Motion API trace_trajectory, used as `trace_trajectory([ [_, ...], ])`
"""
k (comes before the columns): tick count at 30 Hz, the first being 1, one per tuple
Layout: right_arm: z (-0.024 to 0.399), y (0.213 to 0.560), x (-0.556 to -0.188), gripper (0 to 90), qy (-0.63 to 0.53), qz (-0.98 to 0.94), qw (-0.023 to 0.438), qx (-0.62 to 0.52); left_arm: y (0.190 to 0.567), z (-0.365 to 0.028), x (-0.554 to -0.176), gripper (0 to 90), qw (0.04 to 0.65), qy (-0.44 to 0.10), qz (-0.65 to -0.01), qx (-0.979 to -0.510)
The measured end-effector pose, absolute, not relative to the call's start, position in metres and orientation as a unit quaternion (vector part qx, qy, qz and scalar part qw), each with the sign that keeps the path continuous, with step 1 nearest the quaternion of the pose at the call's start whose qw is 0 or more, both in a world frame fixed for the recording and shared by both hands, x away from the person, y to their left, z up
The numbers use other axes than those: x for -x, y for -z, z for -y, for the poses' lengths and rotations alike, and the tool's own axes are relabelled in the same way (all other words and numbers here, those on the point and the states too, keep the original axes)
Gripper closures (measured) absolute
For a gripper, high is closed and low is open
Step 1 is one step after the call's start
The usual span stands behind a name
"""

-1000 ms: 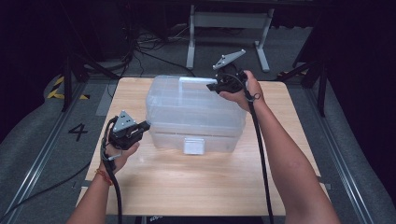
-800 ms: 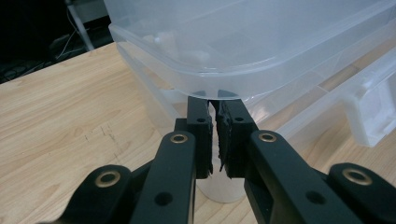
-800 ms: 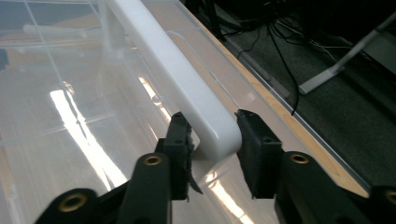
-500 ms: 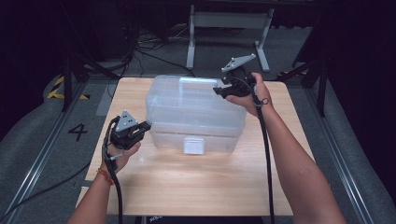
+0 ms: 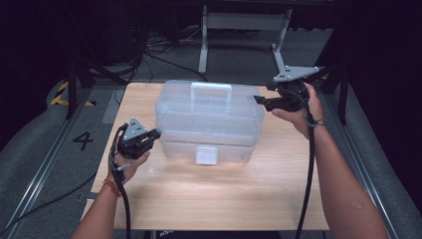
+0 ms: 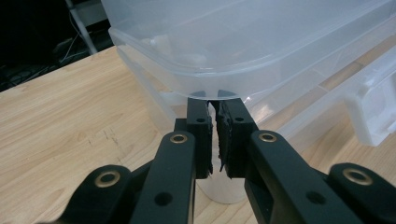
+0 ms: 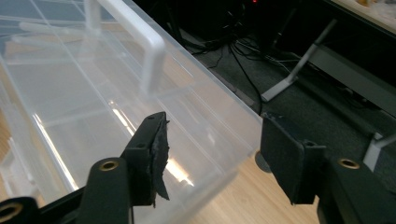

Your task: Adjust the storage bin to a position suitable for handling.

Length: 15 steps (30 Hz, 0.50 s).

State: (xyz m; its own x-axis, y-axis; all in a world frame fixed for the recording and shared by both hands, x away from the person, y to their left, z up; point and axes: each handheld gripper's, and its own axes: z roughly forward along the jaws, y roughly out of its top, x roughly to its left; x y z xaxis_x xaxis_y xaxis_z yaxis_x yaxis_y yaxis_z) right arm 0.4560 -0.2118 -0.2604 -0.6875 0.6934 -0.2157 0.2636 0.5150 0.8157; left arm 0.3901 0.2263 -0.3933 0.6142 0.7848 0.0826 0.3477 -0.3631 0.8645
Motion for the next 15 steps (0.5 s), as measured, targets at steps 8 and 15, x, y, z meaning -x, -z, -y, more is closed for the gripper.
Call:
trace_trajectory([
  [8,0.247,0.284,-0.440,37.6,-0.410,-0.817,0.278,-0.295,0.388,-0.226,-0.393,84.2,0.435,-0.247,-0.362,-0.786],
  [15,0.257,0.309,-0.423,37.0,-0.403,-0.821,0.288,-0.285,0.380,-0.225,-0.397,84.2,0.427,-0.254,-0.359,-0.790],
])
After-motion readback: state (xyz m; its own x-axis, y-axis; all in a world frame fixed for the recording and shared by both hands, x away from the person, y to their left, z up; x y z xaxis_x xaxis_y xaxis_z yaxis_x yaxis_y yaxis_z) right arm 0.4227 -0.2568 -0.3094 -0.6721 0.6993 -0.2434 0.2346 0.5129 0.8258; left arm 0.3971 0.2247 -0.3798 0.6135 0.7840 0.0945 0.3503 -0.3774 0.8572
